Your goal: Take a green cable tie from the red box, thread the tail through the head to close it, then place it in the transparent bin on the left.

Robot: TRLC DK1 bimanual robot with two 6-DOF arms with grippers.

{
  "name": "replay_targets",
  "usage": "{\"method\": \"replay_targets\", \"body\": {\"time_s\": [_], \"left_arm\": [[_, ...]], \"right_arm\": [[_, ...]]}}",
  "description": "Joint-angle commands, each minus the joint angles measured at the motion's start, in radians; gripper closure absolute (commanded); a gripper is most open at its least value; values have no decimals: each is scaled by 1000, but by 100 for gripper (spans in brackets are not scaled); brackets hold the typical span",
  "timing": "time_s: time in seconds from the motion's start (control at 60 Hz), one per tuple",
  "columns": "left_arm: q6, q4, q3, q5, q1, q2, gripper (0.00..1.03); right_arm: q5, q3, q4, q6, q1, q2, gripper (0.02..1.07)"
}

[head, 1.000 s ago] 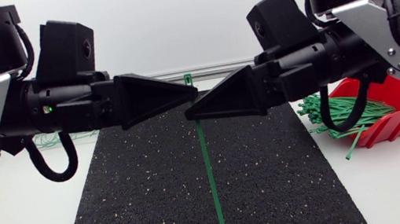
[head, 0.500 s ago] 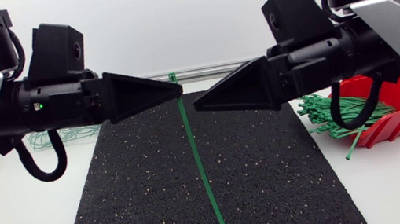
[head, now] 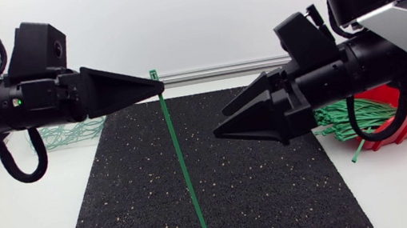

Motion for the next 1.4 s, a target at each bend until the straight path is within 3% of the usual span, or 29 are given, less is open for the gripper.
{"method": "replay_targets", "body": {"time_s": [0.0,0.167,0.333,0.733,1.05,1.183,1.383], "left_arm": [[16,1,36,33,7,0,100],[23,-4,56,39,4,16,100],[41,-13,73,48,14,40,100],[142,-38,116,94,16,78,100],[158,-38,136,96,48,115,100],[158,-38,148,108,70,123,100],[158,-42,156,110,88,125,100]], "right_arm": [[38,20,-52,-101,22,-1,6],[41,84,-220,-229,31,76,6],[44,101,-244,-292,13,85,7],[50,73,-279,-493,11,59,7],[61,113,-327,-509,-3,42,7],[82,122,-270,-480,6,64,7],[93,122,-229,-569,20,73,6]]}}
